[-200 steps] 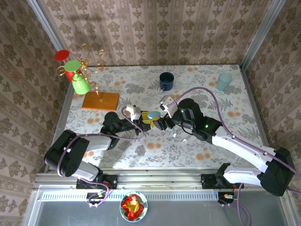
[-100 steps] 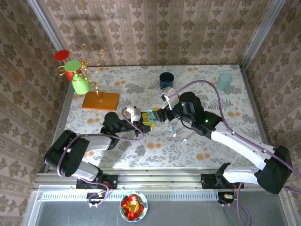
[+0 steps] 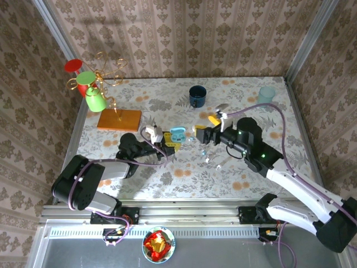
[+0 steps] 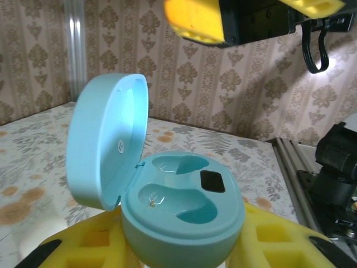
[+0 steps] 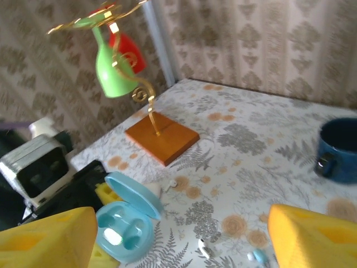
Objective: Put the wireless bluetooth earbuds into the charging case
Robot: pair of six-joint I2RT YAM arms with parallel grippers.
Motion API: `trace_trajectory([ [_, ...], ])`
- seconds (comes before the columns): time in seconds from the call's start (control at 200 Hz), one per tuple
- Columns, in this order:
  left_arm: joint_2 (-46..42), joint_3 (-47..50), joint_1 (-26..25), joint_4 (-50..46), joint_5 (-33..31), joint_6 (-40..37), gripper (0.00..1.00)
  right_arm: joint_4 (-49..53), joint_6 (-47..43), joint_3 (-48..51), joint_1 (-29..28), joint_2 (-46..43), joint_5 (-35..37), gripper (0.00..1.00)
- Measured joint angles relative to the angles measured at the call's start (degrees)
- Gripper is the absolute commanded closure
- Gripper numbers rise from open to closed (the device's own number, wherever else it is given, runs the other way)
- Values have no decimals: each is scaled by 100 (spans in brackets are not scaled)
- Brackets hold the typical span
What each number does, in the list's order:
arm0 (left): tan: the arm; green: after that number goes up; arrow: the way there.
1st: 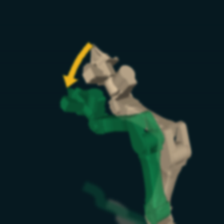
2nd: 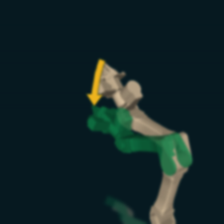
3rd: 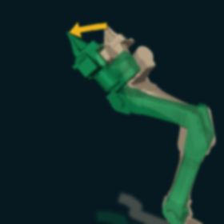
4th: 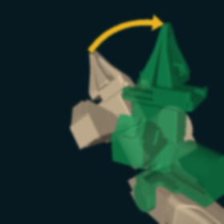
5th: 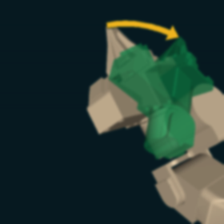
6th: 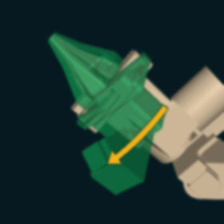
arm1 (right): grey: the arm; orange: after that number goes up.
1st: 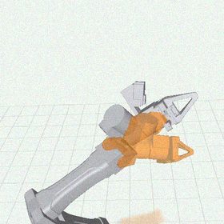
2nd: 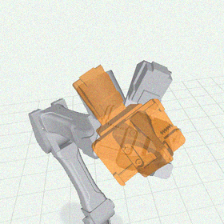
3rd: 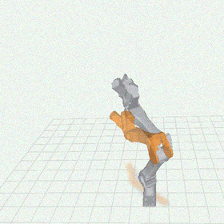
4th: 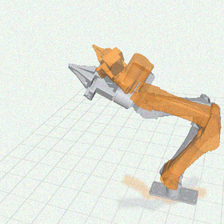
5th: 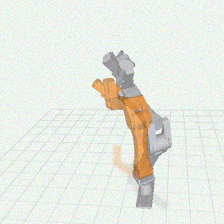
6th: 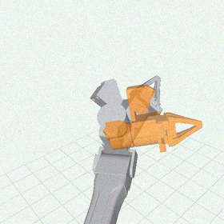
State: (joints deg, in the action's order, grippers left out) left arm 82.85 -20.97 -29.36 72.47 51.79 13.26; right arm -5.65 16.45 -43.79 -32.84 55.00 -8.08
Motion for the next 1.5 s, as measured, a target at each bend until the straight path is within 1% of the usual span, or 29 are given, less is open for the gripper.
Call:
trace_trajectory([
  [0.075,-2,24,122,2,-48,0,65,-24,658,264,376,-109,-4,23],
  [0.125,-28,50,181,0,-92,-4,65,63,1008,369,492,-116,0,24],
  [0.295,-247,151,245,2,-201,-46,65,654,1853,483,511,9,39,24],
  [0.495,-348,181,247,4,-234,-46,65,896,2411,732,522,739,-11,26],
  [0.665,-352,184,247,2,-232,-46,65,1088,2411,708,522,1727,-256,29],
  [0.845,-352,184,247,2,-227,-46,65,1174,2251,256,522,2852,-586,29],
  [1.08,-352,184,247,2,-214,-46,65,1311,1781,-463,538,3738,-597,31],
  [1.23,-365,184,247,0,-219,-46,65,1322,1611,-717,538,4172,-664,32],
  [1.29,-413,192,326,0,-219,-48,65,1335,1563,-717,538,4266,-743,32],
  [1.395,-472,203,470,7,-240,-48,65,1340,1467,-717,538,4297,-828,32],
  [1.5,-472,203,490,2,-251,-50,65,1360,1366,-717,518,4288,-828,32],
])
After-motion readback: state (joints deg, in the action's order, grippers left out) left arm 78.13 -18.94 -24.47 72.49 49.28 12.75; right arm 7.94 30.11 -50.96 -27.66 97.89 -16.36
